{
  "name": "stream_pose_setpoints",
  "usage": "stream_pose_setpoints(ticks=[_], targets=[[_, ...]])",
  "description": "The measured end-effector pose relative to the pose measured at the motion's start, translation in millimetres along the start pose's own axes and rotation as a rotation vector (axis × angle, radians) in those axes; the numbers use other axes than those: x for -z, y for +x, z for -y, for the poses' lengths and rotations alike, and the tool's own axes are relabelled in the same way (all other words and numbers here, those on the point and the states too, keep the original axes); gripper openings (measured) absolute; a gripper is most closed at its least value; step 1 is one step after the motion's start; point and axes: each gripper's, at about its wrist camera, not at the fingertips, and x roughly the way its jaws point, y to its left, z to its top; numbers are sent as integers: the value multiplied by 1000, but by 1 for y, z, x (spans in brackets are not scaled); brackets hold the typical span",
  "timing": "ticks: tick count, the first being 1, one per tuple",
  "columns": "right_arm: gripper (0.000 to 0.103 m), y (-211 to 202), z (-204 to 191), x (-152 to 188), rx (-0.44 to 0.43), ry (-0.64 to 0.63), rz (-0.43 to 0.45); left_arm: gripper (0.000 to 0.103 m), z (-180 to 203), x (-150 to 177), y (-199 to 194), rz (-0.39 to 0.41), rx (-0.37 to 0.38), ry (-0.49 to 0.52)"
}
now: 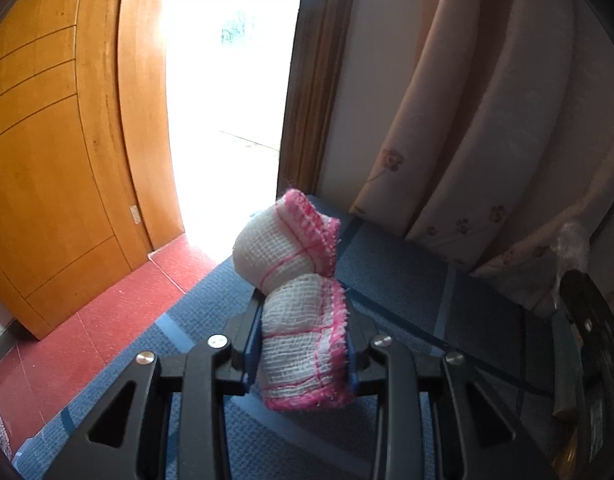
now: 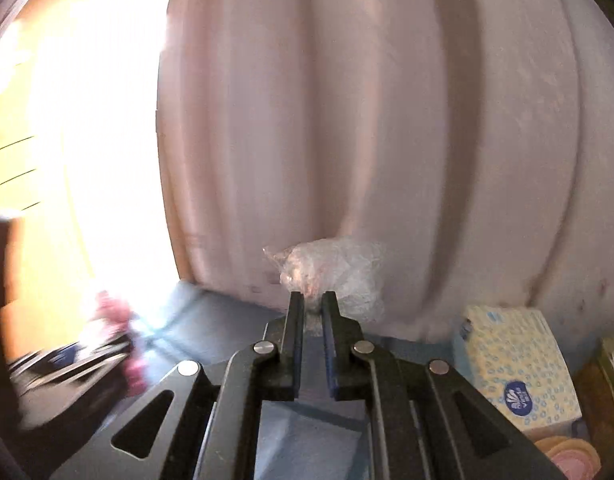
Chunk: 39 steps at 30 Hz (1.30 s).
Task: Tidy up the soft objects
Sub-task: 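Grasp the crumpled clear plastic bag with the right gripper, then carry the white towel and clear bag toward the gold tray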
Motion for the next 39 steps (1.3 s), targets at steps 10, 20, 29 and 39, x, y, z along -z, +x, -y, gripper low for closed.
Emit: stream_pose_setpoints(ticks=[10, 20, 29, 39], targets=[[10, -45, 35, 12, -64, 57, 11, 32, 15, 3, 0, -23, 63, 80], [10, -59, 23, 11, -4, 31, 34, 32, 23, 14, -30, 89, 96, 136], [10, -50, 11, 12, 12, 47, 35, 32, 38, 39, -67, 240, 82, 244], [10, -59, 8, 17, 32, 40, 46, 32, 32, 45, -76, 252, 96, 187]])
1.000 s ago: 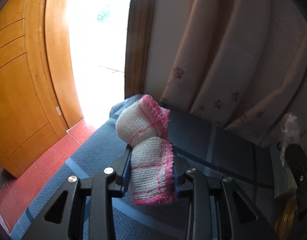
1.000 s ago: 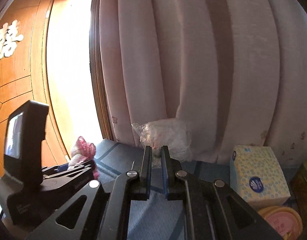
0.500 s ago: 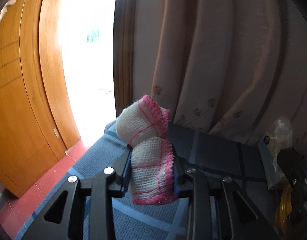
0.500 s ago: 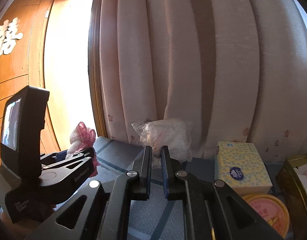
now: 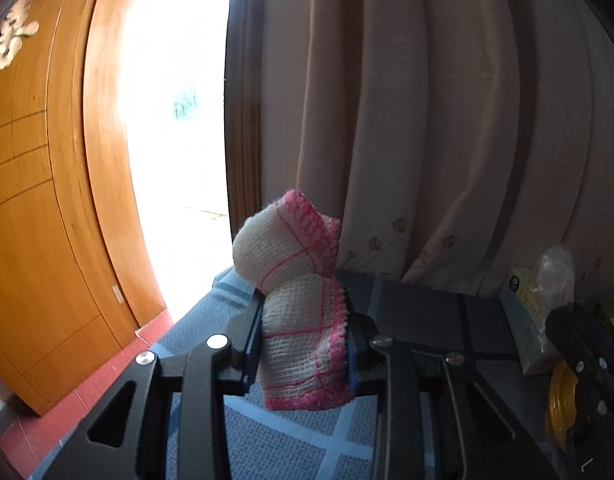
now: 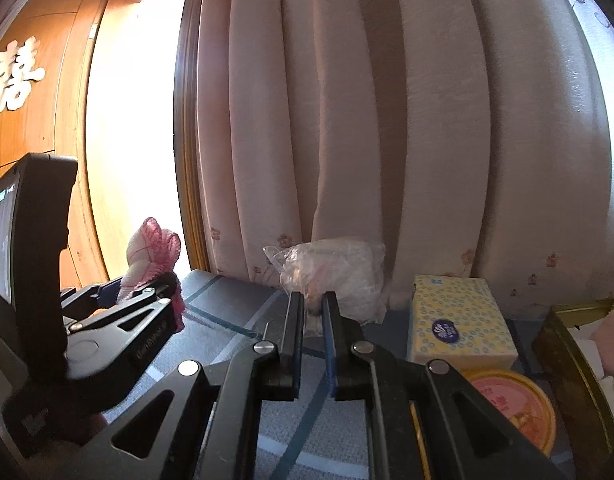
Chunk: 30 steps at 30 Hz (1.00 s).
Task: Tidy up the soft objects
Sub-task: 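Carry the white towel and clear bag toward the gold tray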
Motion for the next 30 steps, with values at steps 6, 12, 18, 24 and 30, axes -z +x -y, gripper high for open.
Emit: stream_pose_setpoints(ticks=[6, 12, 18, 24, 30], targets=[[10, -6, 0, 5, 1, -19, 15, 32, 7, -4, -1, 40, -9, 44], [11, -20, -2, 8, 13, -40, 38, 32, 12, 6, -14, 57, 5, 53], [10, -34, 6, 9, 29, -18, 45, 32, 11, 6, -20, 58, 26, 45], [11, -45, 13, 11, 38, 2, 54, 32, 17, 10, -28, 65, 34, 56], [11, -52, 23, 13, 51, 28, 60, 32, 21, 12, -34, 73, 46, 71]])
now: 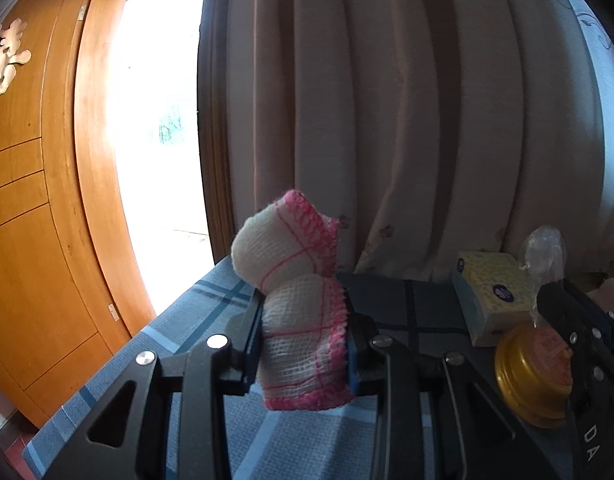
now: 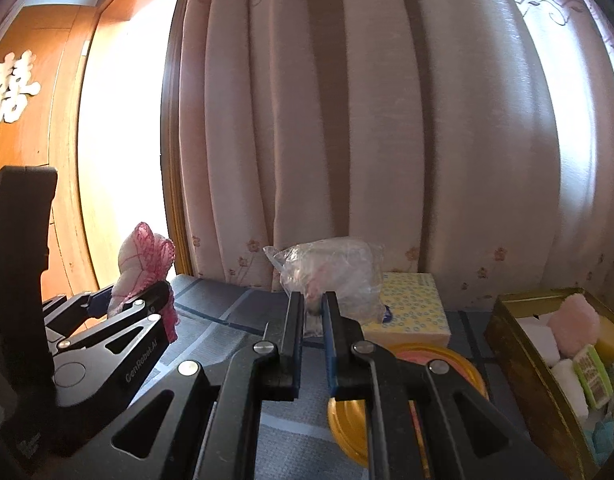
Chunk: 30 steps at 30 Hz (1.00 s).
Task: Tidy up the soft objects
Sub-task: 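Carry the white towel and clear bag toward the gold tray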
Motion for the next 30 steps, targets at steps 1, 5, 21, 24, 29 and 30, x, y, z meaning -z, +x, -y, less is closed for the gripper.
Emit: stream_pose_setpoints(ticks=[1, 5, 21, 24, 29, 30], targets=[[11, -2, 1, 0, 4, 0, 5, 32, 1, 0, -1, 1, 4, 0], [11, -10, 4, 1, 14, 6, 20, 32, 4, 1, -6, 10, 23, 3], [11, -36, 27, 2, 70, 53, 66, 32, 39, 12, -30, 23, 80, 47], [11, -40, 32, 2, 78, 61, 71, 32, 46, 15, -34, 25, 92, 52], [11, -46, 35, 4, 91, 61, 80, 32, 58, 18, -39, 23, 110, 63], [11, -48, 35, 5, 94, 62, 84, 32, 60, 18, -39, 23, 113, 64]])
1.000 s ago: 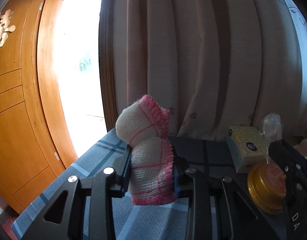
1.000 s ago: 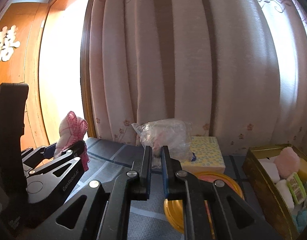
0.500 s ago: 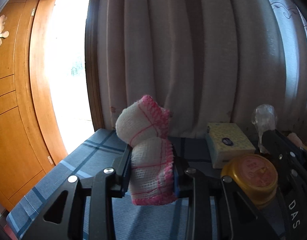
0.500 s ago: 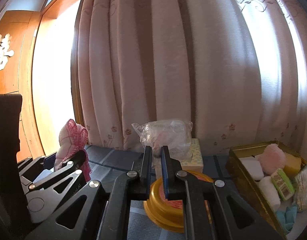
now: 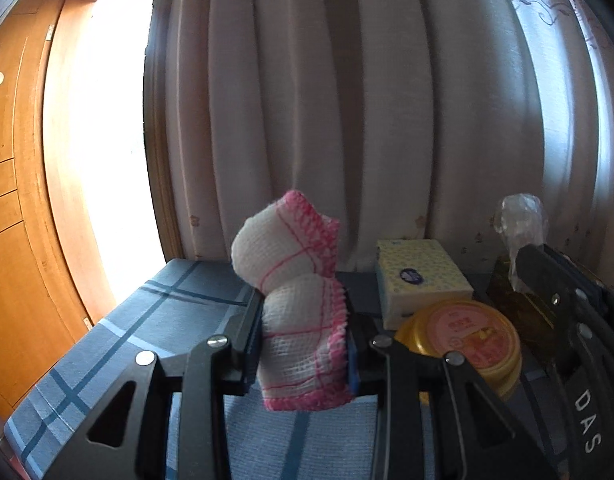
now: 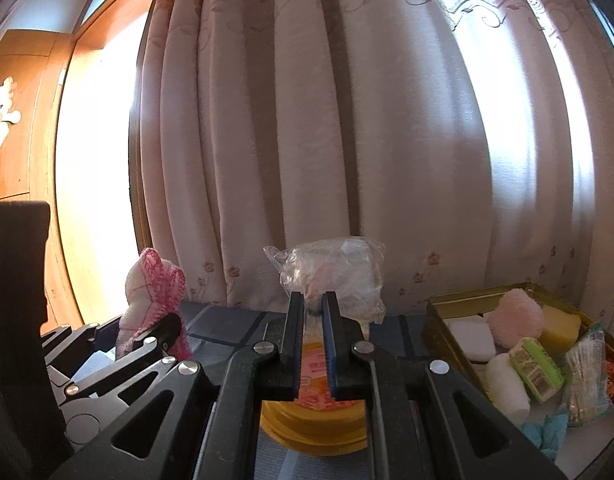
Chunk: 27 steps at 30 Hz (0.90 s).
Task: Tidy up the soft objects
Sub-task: 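Carry the white towel and clear bag toward the gold tray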
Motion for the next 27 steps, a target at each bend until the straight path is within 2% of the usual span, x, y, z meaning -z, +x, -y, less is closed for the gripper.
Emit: stream_pose_setpoints(ticks=[14, 27], targets=[[11, -13, 25, 1, 54, 16, 24, 32, 27, 2, -8, 6, 31, 12], [11, -27, 51, 0, 124, 17, 57, 32, 63, 6, -19, 17, 90, 53]])
